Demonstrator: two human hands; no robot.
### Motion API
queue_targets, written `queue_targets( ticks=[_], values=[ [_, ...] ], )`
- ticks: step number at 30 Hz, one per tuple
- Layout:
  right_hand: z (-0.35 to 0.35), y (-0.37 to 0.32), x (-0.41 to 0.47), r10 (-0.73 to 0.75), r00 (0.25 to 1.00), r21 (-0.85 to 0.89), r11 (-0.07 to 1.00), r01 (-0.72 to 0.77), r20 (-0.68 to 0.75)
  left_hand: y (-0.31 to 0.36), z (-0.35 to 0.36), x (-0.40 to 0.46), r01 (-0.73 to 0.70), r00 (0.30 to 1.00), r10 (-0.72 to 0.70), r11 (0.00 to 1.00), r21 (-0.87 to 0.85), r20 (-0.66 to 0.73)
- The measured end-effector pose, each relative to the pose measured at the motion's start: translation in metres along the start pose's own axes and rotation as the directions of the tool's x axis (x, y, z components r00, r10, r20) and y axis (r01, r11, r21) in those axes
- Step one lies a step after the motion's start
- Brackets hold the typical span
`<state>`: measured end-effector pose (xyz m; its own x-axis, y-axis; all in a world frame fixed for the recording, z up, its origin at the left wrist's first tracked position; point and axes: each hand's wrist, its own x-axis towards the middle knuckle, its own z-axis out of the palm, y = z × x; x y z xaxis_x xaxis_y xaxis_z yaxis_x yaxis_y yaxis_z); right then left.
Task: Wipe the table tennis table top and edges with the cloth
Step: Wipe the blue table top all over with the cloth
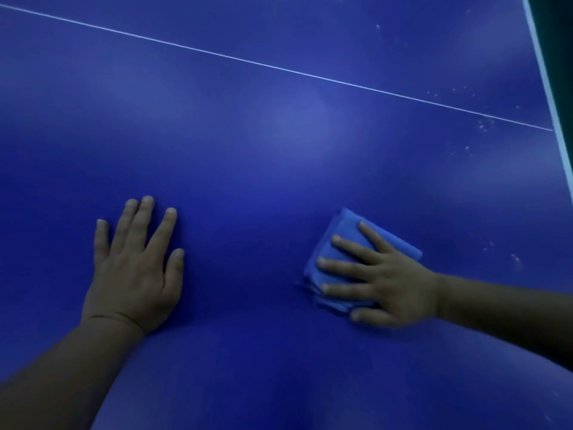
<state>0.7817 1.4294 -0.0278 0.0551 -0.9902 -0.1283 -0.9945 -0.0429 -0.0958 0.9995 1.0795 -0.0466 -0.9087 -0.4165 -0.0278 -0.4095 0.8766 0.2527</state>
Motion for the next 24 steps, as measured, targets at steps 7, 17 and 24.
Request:
queue_targets(
  ticks=[7, 17, 24],
  values=[
    [-0.006, 0.127, -0.005, 0.780, 0.624, 0.067, 0.626, -0.777, -0.041, 0.001, 0.001, 0.000, -0.003, 1.000, 0.003, 1.000, 0.016, 0.004],
    [0.027, -0.126, -0.087, 0.662, 0.747, 0.085, 0.749, -0.657, -0.061, 0.005, -0.003, 0.001, 0.015, 0.999, -0.017, 0.999, 0.040, 0.049],
    [0.020, -0.018, -0.057, 0.919, 0.392, 0.146, 0.392, -0.908, -0.028, 0.010, -0.007, 0.004, 0.038, 0.997, -0.046, 0.992, 0.117, 0.062]
  ],
)
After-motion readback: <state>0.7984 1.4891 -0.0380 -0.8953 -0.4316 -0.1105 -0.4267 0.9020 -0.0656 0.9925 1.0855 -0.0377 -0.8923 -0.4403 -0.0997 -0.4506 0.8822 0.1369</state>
